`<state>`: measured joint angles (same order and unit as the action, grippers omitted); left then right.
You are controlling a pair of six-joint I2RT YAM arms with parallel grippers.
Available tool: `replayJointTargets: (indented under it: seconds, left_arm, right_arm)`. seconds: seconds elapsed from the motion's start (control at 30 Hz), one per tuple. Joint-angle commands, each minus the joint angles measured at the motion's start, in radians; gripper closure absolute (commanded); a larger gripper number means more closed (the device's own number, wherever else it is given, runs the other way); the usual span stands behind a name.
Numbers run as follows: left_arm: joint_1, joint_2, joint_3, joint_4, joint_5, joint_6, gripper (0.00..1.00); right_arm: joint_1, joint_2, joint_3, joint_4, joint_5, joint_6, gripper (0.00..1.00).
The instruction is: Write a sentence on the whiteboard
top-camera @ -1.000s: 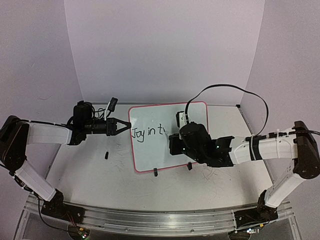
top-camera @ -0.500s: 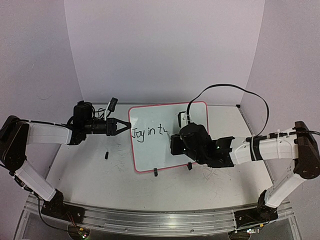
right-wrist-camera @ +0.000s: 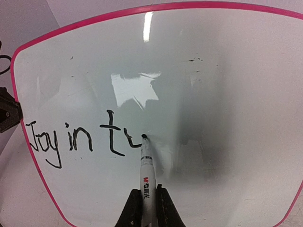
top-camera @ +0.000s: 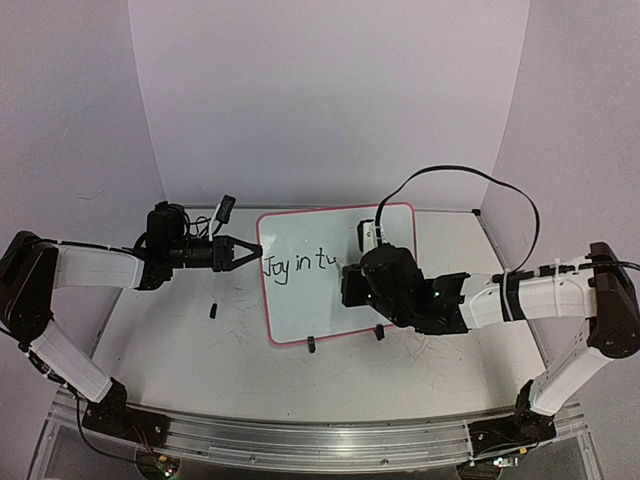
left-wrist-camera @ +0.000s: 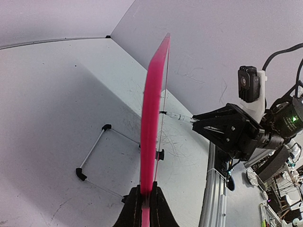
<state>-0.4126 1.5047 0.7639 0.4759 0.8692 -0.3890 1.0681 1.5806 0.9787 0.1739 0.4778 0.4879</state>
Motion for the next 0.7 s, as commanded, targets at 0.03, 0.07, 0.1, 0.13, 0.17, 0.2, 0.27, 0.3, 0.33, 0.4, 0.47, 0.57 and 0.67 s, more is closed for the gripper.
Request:
replayJointTargets:
  seconds: [0.03,0.07,0.1,0.13,0.17,0.2,0.27,0.3,0.33,0.4,0.47,0.57,0.67]
  left_arm:
    - [0.004,-0.045,0.034,0.035,0.033,0.007,1.0]
    - [0.004,-0.046,0.035,0.035,0.033,0.007,1.0]
    - [0.004,-0.046,0.035,0.035,0.033,0.007,1.0]
    - [0.004,-0.045,0.036,0.035,0.034,0.008,1.0]
    - [0.003,-0.044,0.037,0.035,0.035,0.009,1.0]
    - [0.003,-0.043,0.037,0.035,0.035,0.008,1.0]
    - [0.004,-0.043,0.037,0.035,0.035,0.008,1.0]
    - [0.004,-0.043,0.037,0.035,0.036,0.008,1.0]
    - [0.004,-0.043,0.036,0.035,0.035,0.009,1.0]
    - [0.004,-0.044,0.035,0.035,0.035,0.009,1.0]
    - [0.005,-0.044,0.036,0.035,0.034,0.009,1.0]
    - [0.003,-0.043,0.038,0.034,0.036,0.008,1.0]
    - [0.005,-0.044,0.038,0.033,0.036,0.007,1.0]
  right_arm:
    - [-0.017,0.008,0.002,0.063,0.017,-0.03,1.0]
    - [-0.018,0.011,0.004,0.064,0.014,-0.033,1.0]
    - [-0.02,0.016,0.007,0.065,0.011,-0.037,1.0]
    - [-0.02,0.02,0.01,0.065,0.007,-0.039,1.0]
    - [-0.02,0.024,0.013,0.065,0.0,-0.042,1.0]
    - [-0.019,0.029,0.015,0.065,-0.008,-0.045,1.0]
    - [-0.02,0.037,0.019,0.063,-0.024,-0.049,1.0]
    - [-0.02,0.04,0.02,0.062,-0.032,-0.05,1.0]
    - [-0.02,0.041,0.019,0.062,-0.04,-0.052,1.0]
    - [-0.019,0.044,0.018,0.061,-0.05,-0.055,1.0]
    - [-0.019,0.047,0.018,0.061,-0.058,-0.056,1.0]
    - [-0.019,0.049,0.019,0.054,-0.064,-0.052,1.0]
    - [-0.019,0.04,0.015,0.038,-0.066,-0.041,1.0]
